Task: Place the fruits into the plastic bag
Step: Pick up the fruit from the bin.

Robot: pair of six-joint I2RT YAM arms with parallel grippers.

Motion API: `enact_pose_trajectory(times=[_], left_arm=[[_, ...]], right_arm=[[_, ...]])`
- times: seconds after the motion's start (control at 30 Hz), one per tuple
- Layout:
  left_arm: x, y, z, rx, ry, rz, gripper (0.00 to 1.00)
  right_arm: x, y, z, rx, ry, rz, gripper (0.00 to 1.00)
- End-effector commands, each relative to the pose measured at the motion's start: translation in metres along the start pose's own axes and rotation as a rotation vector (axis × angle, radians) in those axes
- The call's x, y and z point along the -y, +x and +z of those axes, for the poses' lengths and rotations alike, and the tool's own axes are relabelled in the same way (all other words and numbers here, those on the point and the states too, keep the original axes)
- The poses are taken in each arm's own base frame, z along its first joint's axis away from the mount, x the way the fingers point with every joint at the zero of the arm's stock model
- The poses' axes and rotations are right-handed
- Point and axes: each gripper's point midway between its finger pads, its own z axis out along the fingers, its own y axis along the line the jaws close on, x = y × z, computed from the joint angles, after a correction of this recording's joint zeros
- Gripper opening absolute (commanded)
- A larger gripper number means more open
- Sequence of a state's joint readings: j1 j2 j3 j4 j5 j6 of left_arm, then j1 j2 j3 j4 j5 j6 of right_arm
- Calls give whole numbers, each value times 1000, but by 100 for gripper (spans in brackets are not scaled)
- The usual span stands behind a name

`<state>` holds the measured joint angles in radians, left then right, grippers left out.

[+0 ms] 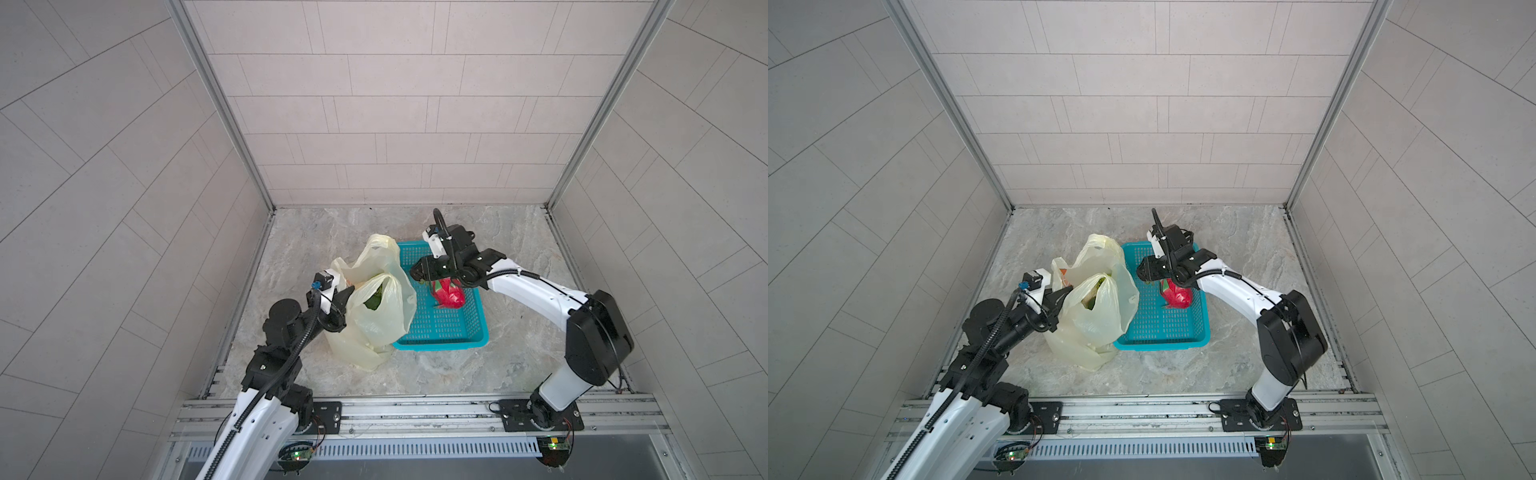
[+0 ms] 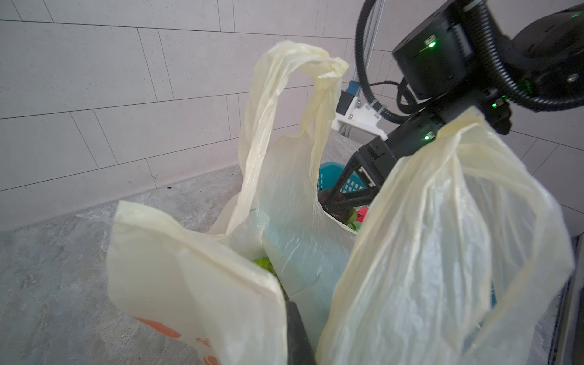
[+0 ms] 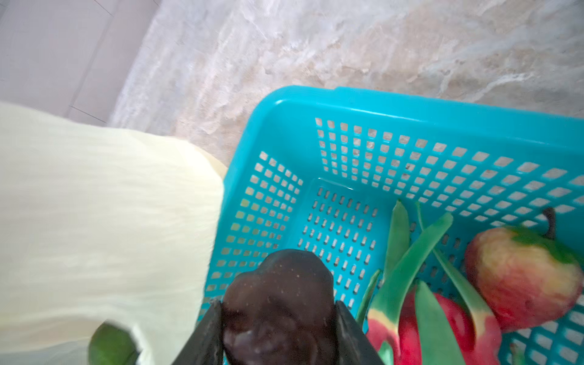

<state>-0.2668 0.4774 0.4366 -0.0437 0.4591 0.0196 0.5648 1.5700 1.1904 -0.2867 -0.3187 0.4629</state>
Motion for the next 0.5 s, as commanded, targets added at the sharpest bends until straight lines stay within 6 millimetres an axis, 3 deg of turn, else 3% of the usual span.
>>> enact_pose_trajectory(times=[0.0, 0.23, 0.37, 0.47], left_arm=[[1, -5, -1, 9, 5, 21, 0], [0, -9, 2, 9, 5, 15, 0], [1, -13, 2, 16, 9, 13, 0], [1, -15, 1, 24, 11, 11, 0]], right_arm=[[-13, -2, -24, 65, -68, 8, 17], [-50, -16, -72, 265, -196, -40, 18], [-86, -15, -72, 267, -279, -98, 18], [-113, -9, -58, 230, -327, -138, 19]])
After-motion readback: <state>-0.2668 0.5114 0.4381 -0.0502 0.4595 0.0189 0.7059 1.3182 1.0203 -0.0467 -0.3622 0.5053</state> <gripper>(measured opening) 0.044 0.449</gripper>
